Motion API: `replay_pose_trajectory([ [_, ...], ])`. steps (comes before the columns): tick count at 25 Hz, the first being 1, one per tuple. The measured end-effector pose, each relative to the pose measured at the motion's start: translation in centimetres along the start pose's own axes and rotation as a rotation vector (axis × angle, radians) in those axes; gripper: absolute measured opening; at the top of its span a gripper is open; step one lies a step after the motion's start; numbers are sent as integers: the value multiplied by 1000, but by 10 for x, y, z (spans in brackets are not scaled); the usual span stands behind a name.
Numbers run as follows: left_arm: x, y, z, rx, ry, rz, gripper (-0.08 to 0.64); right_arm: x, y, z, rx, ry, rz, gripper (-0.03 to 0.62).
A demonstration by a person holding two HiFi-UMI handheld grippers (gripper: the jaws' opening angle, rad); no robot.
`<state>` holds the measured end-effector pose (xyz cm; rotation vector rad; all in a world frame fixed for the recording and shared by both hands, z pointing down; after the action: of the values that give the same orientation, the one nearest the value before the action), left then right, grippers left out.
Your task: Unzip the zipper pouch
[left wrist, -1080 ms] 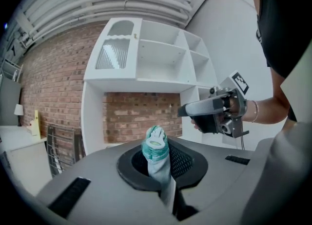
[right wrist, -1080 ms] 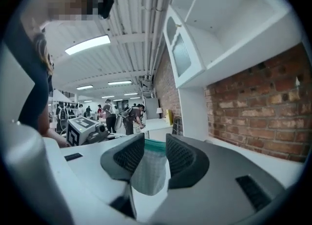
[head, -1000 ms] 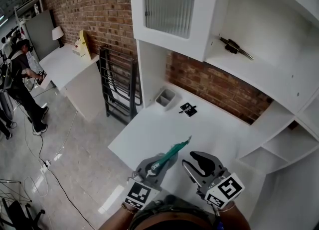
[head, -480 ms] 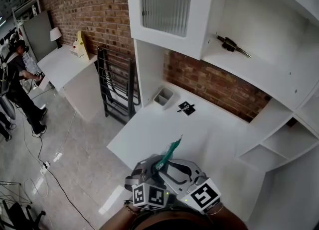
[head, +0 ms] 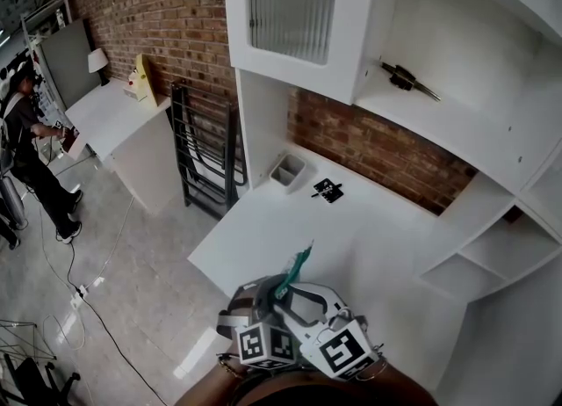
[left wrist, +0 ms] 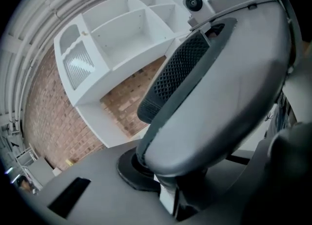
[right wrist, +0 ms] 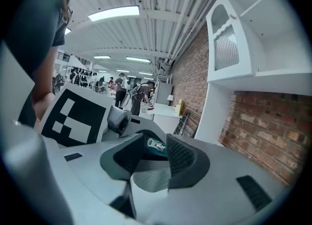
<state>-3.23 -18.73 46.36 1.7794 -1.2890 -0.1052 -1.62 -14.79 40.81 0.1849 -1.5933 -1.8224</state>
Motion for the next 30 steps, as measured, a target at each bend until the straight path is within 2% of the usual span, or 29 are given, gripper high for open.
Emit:
replay_pose_trajectory([
  [4,2,3,-2,18,-5,15,9,2,2,-1,25,16,7,143],
  [7,0,0,0,20,-9,10,9,2,5,-3,10,36,25,138],
  [18,-1,3,-4,10,6,12,9,-5,11,2,42,15,3,100],
  [30,-5,2,-10,16,15,4,9,-13,21,-4,183,26,-15,25],
])
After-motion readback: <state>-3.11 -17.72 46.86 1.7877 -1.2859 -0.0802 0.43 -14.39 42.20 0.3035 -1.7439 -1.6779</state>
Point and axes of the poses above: the fingertips, and each gripper's own axes: x forward along the fingers, z to its left, y out of its underside, the point moved 4 cm from there along -x, backward along the fingers, and after that the axes turned 2 degrees about y, right-handed, at the moved point
